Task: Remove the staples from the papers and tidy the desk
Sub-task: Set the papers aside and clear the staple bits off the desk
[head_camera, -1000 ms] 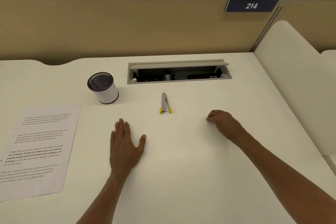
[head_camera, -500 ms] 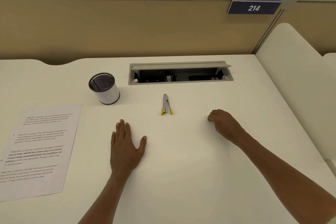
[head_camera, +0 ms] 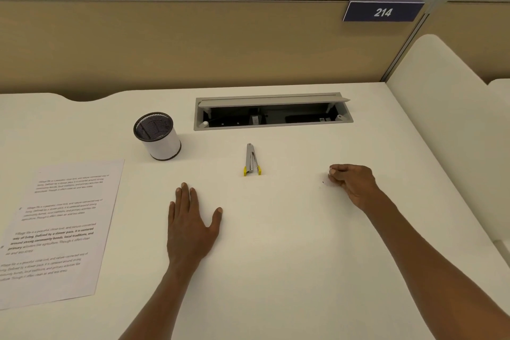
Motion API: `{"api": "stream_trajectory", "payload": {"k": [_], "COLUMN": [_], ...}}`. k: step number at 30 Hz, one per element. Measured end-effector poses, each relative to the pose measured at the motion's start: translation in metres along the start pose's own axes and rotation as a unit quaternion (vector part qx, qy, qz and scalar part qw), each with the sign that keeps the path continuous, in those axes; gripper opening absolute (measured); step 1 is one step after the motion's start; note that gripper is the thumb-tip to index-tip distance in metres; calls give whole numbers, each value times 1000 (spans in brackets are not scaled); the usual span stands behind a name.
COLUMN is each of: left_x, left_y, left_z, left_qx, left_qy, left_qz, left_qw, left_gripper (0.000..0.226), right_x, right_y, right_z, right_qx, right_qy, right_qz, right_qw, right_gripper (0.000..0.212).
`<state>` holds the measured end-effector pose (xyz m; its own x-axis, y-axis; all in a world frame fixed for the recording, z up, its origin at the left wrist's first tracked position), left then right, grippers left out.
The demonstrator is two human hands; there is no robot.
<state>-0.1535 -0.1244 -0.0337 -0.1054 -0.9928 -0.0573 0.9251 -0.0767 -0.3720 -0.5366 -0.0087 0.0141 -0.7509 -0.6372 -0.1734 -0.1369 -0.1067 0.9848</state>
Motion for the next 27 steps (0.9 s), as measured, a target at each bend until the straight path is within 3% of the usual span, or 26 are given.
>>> {"api": "stream_trajectory", "payload": {"k": [4, 10, 27], "left_x": [1, 1, 0], "left_y": [0, 0, -1], "left_z": [0, 0, 2], "left_qx": [-5, -3, -7], "left_qy": [-3, 0, 3], "left_qz": [-1, 0, 2], "left_qw": [1000, 1000, 1000], "left_gripper": [94, 94, 90], "right_x": [-6, -18, -49], "right_y": [4, -2, 57], "right_z": [-6, -30, -233], "right_qx": [203, 342, 396], "right_qy": [-22, -17, 173], "right_qz": [-62, -100, -164], "right_qw": [977, 934, 887], "right_gripper": [14, 14, 14]}}
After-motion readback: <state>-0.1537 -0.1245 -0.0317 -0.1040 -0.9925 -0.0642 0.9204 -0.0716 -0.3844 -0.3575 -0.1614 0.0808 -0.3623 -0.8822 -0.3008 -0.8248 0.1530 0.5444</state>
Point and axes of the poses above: each hand's wrist, its own x-axis towards the middle knuckle, its own z-axis out of the back of the hand, y = z × x, the point moved 2 cm from there along x, towards the middle knuckle, and after that the axes turned 15 degrees about z, right-handed, at the moved point
